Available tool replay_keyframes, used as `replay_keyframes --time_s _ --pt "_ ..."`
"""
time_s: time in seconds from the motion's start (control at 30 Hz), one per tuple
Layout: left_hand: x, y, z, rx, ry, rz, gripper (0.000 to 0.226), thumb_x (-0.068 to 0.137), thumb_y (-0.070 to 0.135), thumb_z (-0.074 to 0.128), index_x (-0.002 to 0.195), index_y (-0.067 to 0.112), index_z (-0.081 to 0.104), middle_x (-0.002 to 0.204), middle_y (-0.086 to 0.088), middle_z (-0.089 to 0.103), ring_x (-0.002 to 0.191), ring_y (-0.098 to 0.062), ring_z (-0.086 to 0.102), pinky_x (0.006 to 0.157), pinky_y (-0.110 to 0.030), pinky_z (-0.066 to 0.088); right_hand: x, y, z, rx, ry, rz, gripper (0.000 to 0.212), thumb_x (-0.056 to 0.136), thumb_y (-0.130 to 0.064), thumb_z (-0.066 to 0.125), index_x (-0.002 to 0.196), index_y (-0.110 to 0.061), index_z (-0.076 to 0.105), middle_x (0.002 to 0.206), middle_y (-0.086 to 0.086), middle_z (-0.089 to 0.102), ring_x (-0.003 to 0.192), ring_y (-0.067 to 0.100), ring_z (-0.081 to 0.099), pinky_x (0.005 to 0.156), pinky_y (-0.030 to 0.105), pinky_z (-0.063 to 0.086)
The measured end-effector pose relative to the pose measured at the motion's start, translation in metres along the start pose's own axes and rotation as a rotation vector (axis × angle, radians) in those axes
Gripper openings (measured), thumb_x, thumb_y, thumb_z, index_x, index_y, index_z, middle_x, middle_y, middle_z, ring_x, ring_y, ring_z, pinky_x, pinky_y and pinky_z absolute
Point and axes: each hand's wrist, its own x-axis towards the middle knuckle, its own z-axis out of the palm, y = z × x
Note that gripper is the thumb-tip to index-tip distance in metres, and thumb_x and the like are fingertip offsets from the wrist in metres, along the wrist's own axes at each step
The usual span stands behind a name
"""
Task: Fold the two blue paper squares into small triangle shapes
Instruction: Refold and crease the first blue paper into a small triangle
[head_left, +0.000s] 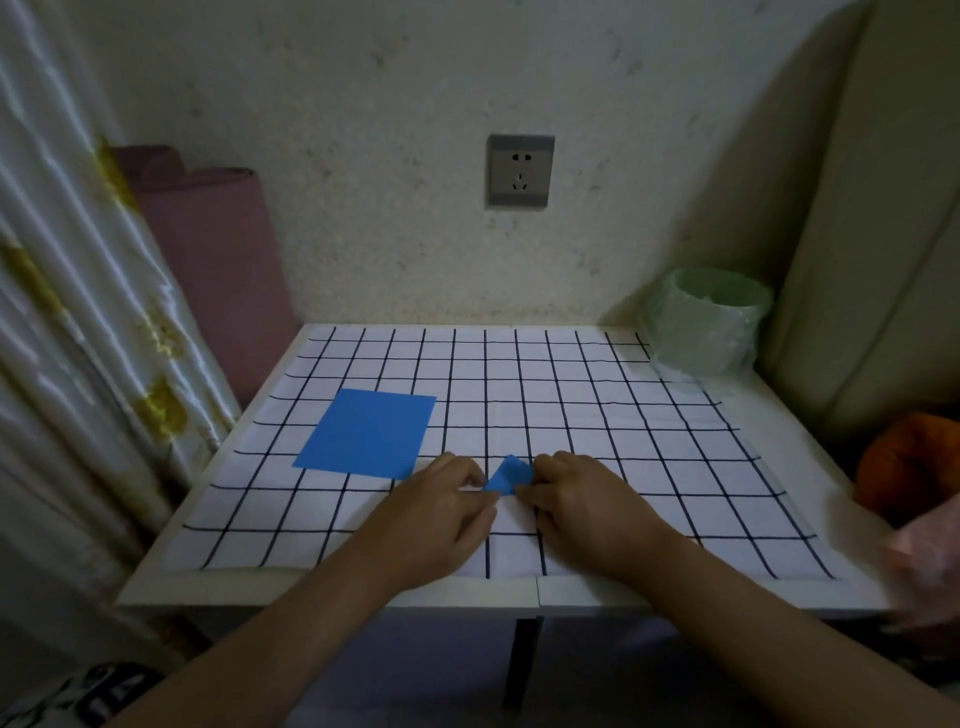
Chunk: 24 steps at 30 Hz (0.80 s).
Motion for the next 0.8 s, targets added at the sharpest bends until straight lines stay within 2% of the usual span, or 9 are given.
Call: replay_keyframes --time_s 0.13,0.27,0.4,0.5,0.57,0.63,0.67,0.73,0.8 --pt "-0.007 -0.002 -0.002 -0.027 0.044 -0.013 0.036 0.098 0.034 0.044 0.113 0.019 0.073 0.116 0.006 0.064 0.106 -0.004 0.053 0.086 -0.026 0.051 0.003 0.001 0.000 0.002 0.030 0.025 0.018 0.085 -0.021 0.060 0.096 -0.019 0.075 0.080 0.001 0.060 0.069 0.018 0.054 0.063 0.028 0.040" --pt "-0.010 -0.001 0.000 -0.053 0.079 -0.015 0.029 0.098 0.026 0.052 0.107 0.013 0.076 0.113 0.003 0.069 0.105 -0.008 0.057 0.088 -0.030 0.051 0.003 0.002 0.000 0.044 0.027 0.034 0.035 0.087 -0.028 0.043 0.097 -0.021 0.075 0.083 0.000 0.060 0.071 0.017 0.054 0.064 0.028 0.045" --pt "-0.009 -0.001 0.000 -0.103 0.129 -0.059 0.025 0.095 0.022 0.056 0.102 0.010 0.077 0.111 0.002 0.072 0.104 -0.008 0.060 0.092 -0.029 0.052 0.000 0.002 0.000 0.077 0.020 0.059 0.025 0.092 -0.021 0.054 0.107 -0.021 0.074 0.089 0.001 0.061 0.078 0.018 0.055 0.070 0.034 0.050" --pt "-0.004 -0.002 0.002 -0.138 0.148 -0.116 0.025 0.095 0.020 0.057 0.106 0.008 0.075 0.110 0.001 0.073 0.105 -0.009 0.059 0.095 -0.028 0.049 -0.004 0.002 0.001 0.100 0.011 0.069 0.028 0.096 -0.023 0.052 0.116 -0.022 0.071 0.101 0.002 0.062 0.089 0.017 0.056 0.078 0.030 0.049" --pt "0.002 -0.004 0.002 -0.114 0.122 -0.120 0.025 0.096 0.020 0.054 0.095 0.008 0.075 0.097 0.000 0.073 0.096 -0.008 0.057 0.089 -0.030 0.050 -0.006 0.002 0.003 0.110 0.011 0.068 0.029 0.098 -0.026 0.051 0.121 -0.022 0.069 0.111 0.003 0.061 0.097 0.017 0.055 0.085 0.027 0.047" --pt "0.013 -0.002 -0.002 -0.055 0.110 -0.051 0.026 0.097 0.018 0.053 0.080 0.008 0.068 0.080 -0.001 0.067 0.083 -0.010 0.052 0.079 -0.034 0.051 -0.005 0.003 0.005 0.112 0.009 0.069 0.030 0.097 -0.024 0.053 0.123 -0.022 0.068 0.118 0.004 0.061 0.103 0.018 0.056 0.090 0.028 0.045" --pt "0.020 -0.002 -0.002 -0.033 0.126 -0.006 0.022 0.097 0.017 0.055 0.082 0.009 0.069 0.082 -0.002 0.067 0.085 -0.012 0.055 0.080 -0.033 0.052 -0.004 0.004 0.005 0.109 0.011 0.065 0.029 0.096 -0.022 0.054 0.121 -0.022 0.069 0.120 0.005 0.062 0.103 0.019 0.057 0.092 0.029 0.045" --pt "0.032 -0.004 0.001 0.009 0.118 0.095 0.015 0.092 0.007 0.064 0.103 0.007 0.073 0.105 -0.006 0.072 0.102 -0.018 0.062 0.094 -0.027 0.049 -0.001 0.005 0.006 0.099 0.010 0.056 0.028 0.094 -0.021 0.055 0.117 -0.024 0.072 0.118 0.005 0.065 0.101 0.020 0.058 0.092 0.034 0.045" --pt "0.043 -0.006 0.006 -0.007 -0.016 0.153 0.031 0.090 -0.003 0.061 0.118 0.005 0.068 0.120 -0.009 0.067 0.114 -0.023 0.058 0.103 -0.029 0.045 0.000 0.007 0.006 0.069 0.008 0.048 0.029 0.093 -0.024 0.053 0.115 -0.027 0.072 0.118 0.001 0.067 0.101 0.018 0.059 0.093 0.037 0.044"
